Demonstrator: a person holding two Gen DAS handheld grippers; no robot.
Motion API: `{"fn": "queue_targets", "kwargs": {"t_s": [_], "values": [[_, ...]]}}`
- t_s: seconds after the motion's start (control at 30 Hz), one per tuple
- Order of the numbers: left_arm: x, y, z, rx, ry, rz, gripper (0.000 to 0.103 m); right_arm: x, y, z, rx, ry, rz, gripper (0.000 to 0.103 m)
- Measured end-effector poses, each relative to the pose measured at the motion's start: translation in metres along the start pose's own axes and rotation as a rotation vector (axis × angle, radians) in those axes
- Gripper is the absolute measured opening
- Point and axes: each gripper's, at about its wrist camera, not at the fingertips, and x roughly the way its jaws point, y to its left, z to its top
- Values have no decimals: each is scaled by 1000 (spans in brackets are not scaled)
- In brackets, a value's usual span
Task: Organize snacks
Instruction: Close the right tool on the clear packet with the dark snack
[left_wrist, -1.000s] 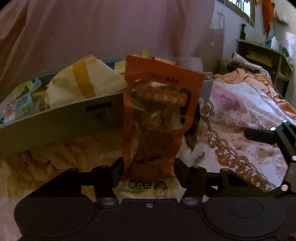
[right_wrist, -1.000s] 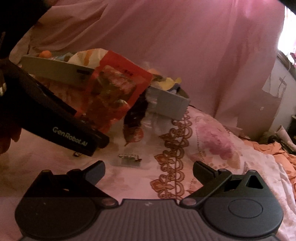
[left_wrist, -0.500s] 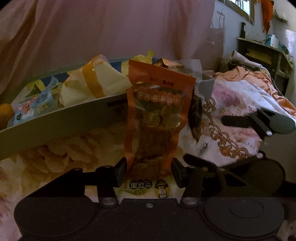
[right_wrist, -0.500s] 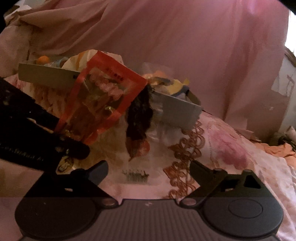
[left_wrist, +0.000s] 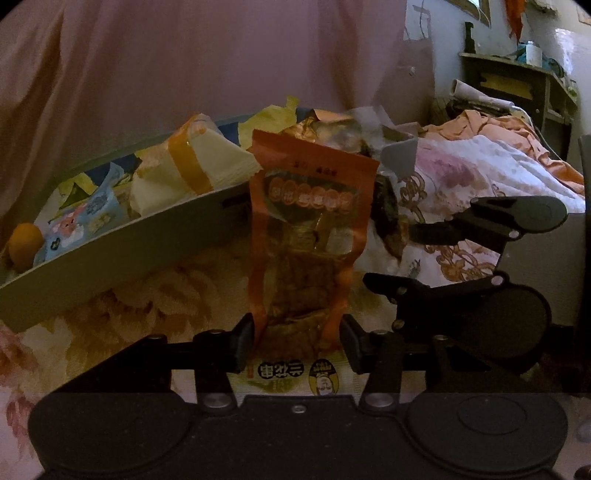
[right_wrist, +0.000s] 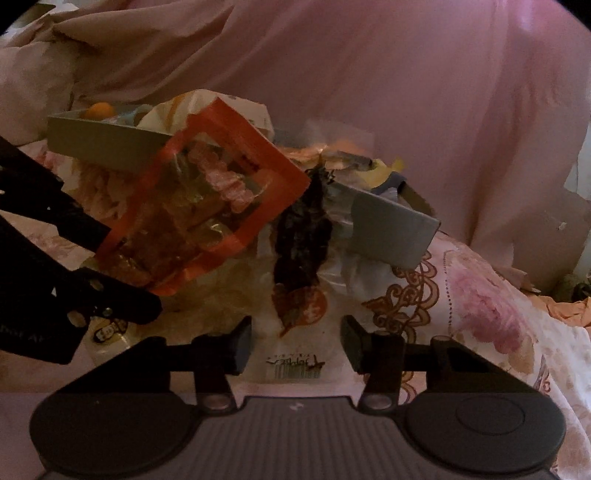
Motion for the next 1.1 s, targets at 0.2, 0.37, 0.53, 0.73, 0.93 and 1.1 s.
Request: {"fn": "queue_targets", "kwargs": {"t_s": [0.2, 0.37, 0.53, 0.73, 0.93, 1.1], "values": [[-11, 2, -10, 3, 91, -38, 50, -15, 6, 3, -3, 49, 10, 54], [-26, 2, -19, 29, 143, -40, 50, -28, 3, 5, 50, 133, 44, 54], [-39, 8, -28, 5, 192, -35, 50, -49, 4, 6, 69, 159, 75, 54], [-47, 13, -33, 4, 242, -63, 54, -70, 13, 0, 101, 204, 117, 54], [-29, 11, -31, -14, 287, -104, 76, -81, 27, -6, 83, 231, 131, 54], [-23, 9, -28, 1, 288, -93, 81, -75, 26, -10, 101, 244, 140, 55]]}}
